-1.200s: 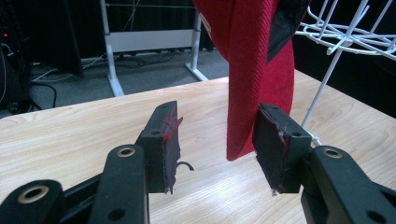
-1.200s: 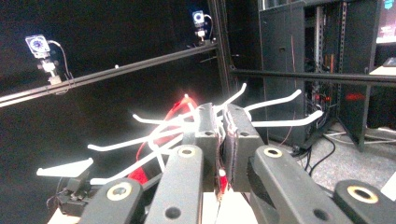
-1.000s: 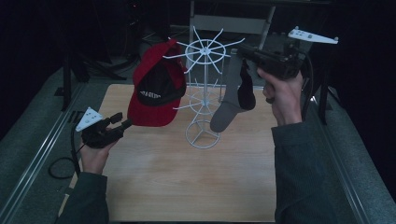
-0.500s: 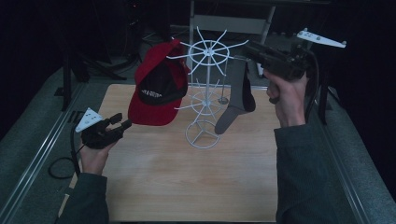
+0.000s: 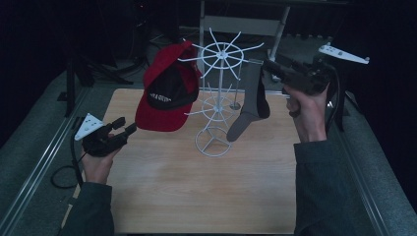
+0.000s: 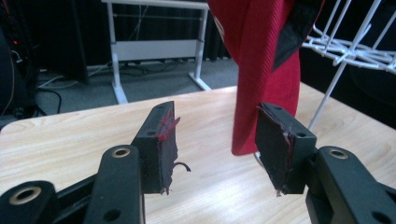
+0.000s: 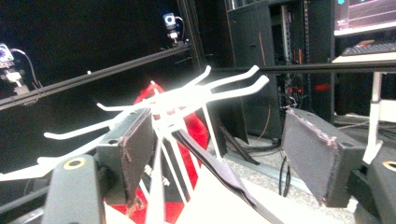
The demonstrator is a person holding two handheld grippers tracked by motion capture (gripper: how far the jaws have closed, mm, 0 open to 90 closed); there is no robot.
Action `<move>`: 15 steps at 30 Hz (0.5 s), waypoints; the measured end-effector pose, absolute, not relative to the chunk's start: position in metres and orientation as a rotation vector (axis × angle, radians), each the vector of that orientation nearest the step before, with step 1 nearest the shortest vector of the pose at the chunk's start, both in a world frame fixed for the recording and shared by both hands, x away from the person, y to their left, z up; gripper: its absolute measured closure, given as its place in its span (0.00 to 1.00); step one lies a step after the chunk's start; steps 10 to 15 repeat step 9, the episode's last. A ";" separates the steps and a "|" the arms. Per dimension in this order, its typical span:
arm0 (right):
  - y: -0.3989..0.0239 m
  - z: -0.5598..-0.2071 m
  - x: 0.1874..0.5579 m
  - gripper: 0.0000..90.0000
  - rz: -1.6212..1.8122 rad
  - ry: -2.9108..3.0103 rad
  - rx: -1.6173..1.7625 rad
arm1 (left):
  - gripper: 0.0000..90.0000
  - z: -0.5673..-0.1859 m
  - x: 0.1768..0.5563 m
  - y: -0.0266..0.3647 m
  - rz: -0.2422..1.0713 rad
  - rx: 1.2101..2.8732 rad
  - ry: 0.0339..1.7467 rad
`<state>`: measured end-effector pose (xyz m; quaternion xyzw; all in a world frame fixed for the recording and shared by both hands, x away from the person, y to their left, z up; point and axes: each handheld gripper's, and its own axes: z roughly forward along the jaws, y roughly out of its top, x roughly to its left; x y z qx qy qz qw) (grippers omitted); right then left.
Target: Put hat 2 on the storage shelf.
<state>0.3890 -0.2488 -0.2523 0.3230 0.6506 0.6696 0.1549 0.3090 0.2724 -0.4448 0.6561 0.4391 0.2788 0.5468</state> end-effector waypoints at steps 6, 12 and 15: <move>-0.256 -0.263 0.390 0.25 1.911 1.863 0.950 | 0.52 -0.440 0.307 0.277 0.676 1.523 1.038; -0.259 -0.268 0.391 0.24 1.910 1.865 0.952 | 0.51 -0.439 0.306 0.279 0.677 1.513 1.037; -0.259 -0.268 0.391 0.24 1.910 1.865 0.952 | 0.51 -0.439 0.306 0.279 0.677 1.513 1.037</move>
